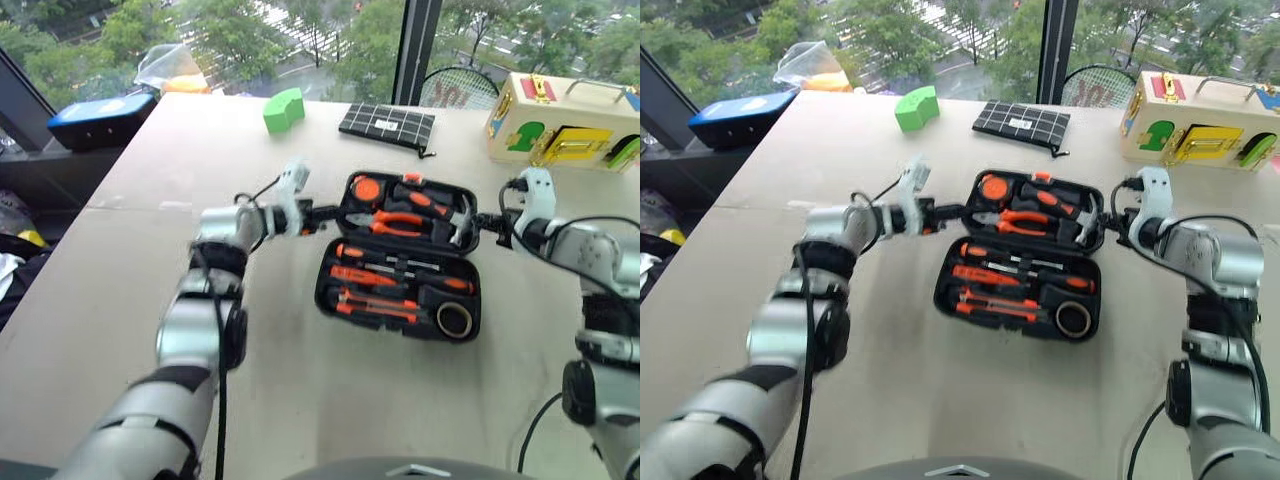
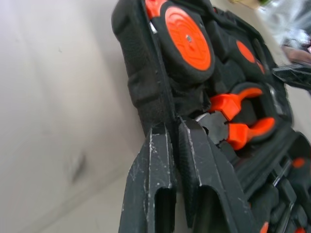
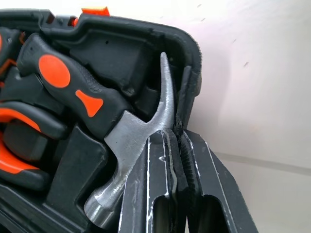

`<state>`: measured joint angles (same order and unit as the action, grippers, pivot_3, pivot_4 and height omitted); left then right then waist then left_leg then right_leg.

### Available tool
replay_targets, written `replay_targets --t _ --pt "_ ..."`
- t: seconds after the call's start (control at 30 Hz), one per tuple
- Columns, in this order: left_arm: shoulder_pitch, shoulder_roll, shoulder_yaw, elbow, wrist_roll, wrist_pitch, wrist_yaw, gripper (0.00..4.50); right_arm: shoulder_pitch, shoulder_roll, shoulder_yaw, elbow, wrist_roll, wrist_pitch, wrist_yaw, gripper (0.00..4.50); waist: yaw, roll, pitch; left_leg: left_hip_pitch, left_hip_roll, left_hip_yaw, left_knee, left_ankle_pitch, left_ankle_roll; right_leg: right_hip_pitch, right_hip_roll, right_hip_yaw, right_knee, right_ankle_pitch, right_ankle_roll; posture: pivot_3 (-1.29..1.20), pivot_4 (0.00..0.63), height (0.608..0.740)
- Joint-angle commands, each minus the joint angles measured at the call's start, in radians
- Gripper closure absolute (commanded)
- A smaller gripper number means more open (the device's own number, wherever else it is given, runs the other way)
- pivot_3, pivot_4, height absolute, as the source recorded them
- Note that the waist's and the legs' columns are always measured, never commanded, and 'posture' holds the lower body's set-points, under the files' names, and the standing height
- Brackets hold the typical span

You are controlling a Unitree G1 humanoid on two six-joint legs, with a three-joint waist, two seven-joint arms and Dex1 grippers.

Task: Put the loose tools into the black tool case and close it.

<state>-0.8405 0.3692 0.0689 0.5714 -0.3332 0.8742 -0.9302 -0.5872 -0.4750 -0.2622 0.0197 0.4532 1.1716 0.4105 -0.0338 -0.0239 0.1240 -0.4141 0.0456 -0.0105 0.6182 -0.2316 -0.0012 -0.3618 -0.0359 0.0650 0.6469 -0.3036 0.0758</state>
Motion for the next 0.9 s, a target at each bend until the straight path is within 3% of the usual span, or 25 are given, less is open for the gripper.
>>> replay_targets --t 0.03,0.07,0.23,0.47,0.63,0.73,0.83,0.87,0.9 --pt "0.135 -0.004 -0.013 -0.382 -0.075 0.020 0.009 4.47 0.039 0.003 0.009 -0.182 0.025 -0.082 0.017 4.50 0.000 0.000 0.000 0.000 0.000 0.000 0.000 0.000 0.000 0.000 0.000 0.000 0.000 0.000 0.000 0.00 0.150 0.740" --pt "0.165 -0.003 -0.011 -0.433 -0.077 0.013 0.022 4.47 0.051 0.001 0.012 -0.200 0.018 -0.100 0.015 4.50 0.003 0.000 0.000 0.000 0.000 0.000 0.001 0.001 -0.001 0.000 -0.001 0.000 0.000 0.000 0.000 0.00 0.150 0.740" --pt "0.278 -0.010 -0.050 -0.520 0.093 -0.431 0.126 4.47 0.139 0.053 -0.012 -0.365 0.033 -0.403 0.082 4.50 0.024 0.001 0.000 0.000 -0.002 0.002 0.002 0.005 -0.009 0.001 -0.002 0.002 -0.006 0.000 0.000 0.00 0.150 0.740" --pt "0.306 0.039 -0.141 -0.368 0.265 -0.913 0.108 4.47 0.289 -0.058 0.012 -0.519 -0.004 -0.462 0.122 4.50 0.034 0.000 -0.001 0.000 -0.002 0.000 0.002 0.006 -0.009 0.001 -0.002 0.002 -0.004 0.001 0.000 0.00 0.150 0.740" --pt "0.325 0.122 -0.189 -0.230 0.364 -1.216 0.100 4.47 0.568 -0.098 -0.047 -0.697 -0.004 -0.519 0.140 4.50 0.048 0.001 -0.003 0.000 -0.002 -0.001 -0.001 0.006 -0.008 0.001 -0.002 0.001 -0.003 0.001 0.000 0.00 0.150 0.740" --pt "0.341 0.158 -0.168 -0.247 0.292 -1.170 0.025 4.47 0.730 -0.112 -0.097 -0.779 0.023 -0.524 0.181 4.50 0.048 0.000 -0.004 0.001 -0.002 0.000 0.001 0.004 -0.005 0.002 -0.002 0.001 -0.005 0.001 0.000 0.00 0.150 0.740" --pt "0.374 0.236 -0.121 -0.359 0.062 -0.826 -0.157 4.47 0.881 -0.139 -0.141 -0.842 0.036 -0.528 0.225 4.50 0.046 -0.001 -0.004 0.001 -0.002 -0.001 0.003 0.004 -0.005 0.004 -0.001 0.001 -0.005 0.000 0.000 0.00 0.150 0.740" --pt "0.387 0.298 -0.117 -0.399 -0.001 -0.683 -0.232 3.82 0.944 -0.155 -0.165 -0.864 0.037 -0.527 0.249 3.94 0.039 -0.001 -0.004 0.002 -0.001 0.000 0.004 0.004 -0.005 0.005 -0.001 0.001 -0.005 0.000 0.001 0.00 0.150 0.740" --pt "0.399 0.389 -0.107 -0.424 -0.072 -0.544 -0.332 3.63 1.027 -0.162 -0.210 -0.894 0.058 -0.521 0.287 3.79 0.030 -0.001 -0.005 0.001 0.001 0.000 0.006 0.004 -0.005 0.005 0.001 0.001 -0.005 0.000 0.000 0.00 0.150 0.740"
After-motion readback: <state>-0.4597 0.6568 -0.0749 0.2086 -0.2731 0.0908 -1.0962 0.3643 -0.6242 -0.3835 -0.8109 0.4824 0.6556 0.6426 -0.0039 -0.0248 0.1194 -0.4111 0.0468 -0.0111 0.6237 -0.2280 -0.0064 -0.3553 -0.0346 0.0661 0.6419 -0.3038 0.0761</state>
